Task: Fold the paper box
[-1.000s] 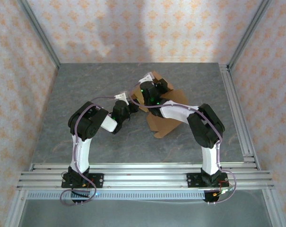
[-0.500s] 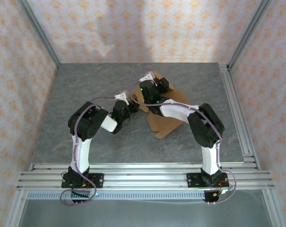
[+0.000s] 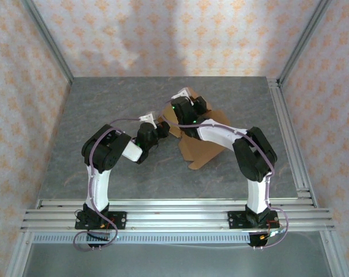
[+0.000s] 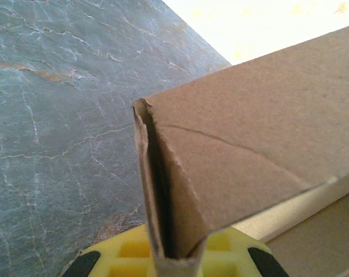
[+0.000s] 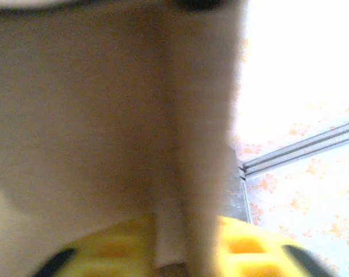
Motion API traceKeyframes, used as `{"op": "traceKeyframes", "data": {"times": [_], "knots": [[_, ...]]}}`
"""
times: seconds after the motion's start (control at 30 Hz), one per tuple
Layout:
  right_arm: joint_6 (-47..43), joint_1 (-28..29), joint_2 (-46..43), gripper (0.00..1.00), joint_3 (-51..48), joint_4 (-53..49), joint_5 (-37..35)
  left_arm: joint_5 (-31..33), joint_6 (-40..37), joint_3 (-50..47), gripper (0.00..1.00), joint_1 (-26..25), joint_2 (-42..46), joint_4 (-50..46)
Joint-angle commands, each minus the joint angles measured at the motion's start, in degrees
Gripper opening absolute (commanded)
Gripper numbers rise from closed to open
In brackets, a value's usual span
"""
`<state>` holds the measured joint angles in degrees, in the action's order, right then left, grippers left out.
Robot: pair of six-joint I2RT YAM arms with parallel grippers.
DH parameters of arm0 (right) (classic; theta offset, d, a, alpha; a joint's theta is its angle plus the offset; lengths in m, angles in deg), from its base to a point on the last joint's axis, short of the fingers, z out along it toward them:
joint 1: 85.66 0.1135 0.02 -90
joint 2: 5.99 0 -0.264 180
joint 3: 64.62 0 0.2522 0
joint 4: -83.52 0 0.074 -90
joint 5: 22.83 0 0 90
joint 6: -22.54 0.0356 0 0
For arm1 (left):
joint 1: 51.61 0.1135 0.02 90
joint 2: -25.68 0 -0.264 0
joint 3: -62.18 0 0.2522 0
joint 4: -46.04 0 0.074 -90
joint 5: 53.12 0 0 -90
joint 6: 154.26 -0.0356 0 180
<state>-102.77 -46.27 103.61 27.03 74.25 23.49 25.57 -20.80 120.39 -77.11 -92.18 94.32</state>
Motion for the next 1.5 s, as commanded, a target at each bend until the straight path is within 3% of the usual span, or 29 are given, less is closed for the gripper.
{"op": "traceKeyframes", "data": {"times": [0.0,0.07,0.1,0.13,0.17,0.2,0.57,0.77,1.0,1.3,1.47], "knots": [[2.2,0.7,-2.6,0.00,-1.8,-3.0,4.5,-0.2,-1.8,-1.1,0.00,-0.8,1.2,-4.0],[2.1,0.7,-2.7,0.00,-1.7,-3.1,4.6,0.0,-1.7,-1.0,0.00,-0.8,1.1,-4.3],[2.0,0.7,-2.6,0.05,-1.5,-3.2,4.5,-0.1,-1.6,-0.9,0.00,-0.9,1.1,-4.4],[2.1,0.8,-2.6,0.27,-1.4,-3.0,4.4,-0.1,-1.6,-0.8,0.00,-0.9,1.2,-4.5],[2.1,0.8,-2.6,0.42,-1.4,-2.9,4.6,-0.1,-1.5,-0.7,0.00,-0.8,1.2,-4.5],[2.2,0.8,-2.7,0.50,-1.3,-3.0,4.7,0.0,-1.5,-0.6,0.00,-0.8,1.3,-4.7],[5.3,0.4,-5.3,0.68,0.1,-5.2,8.7,-0.3,-1.9,-0.6,0.00,-0.8,2.9,-6.1],[7.8,-1.3,-8.0,0.70,-1.1,-6.5,11.0,0.0,-3.1,0.3,0.00,-0.8,3.9,-10.5],[14.4,-2.3,-18.3,0.79,-5.5,-11.5,17.8,0.0,-1.3,0.9,0.00,-0.4,5.6,-11.9],[30.5,-7.9,-33.9,0.79,-13.0,-14.0,30.5,-0.7,1.7,2.4,0.00,-0.1,5.3,-12.0],[34.2,-8.8,-38.8,0.79,-15.8,-13.8,32.2,-1.1,5.3,3.5,0.00,0.3,3.9,-11.1]]}}
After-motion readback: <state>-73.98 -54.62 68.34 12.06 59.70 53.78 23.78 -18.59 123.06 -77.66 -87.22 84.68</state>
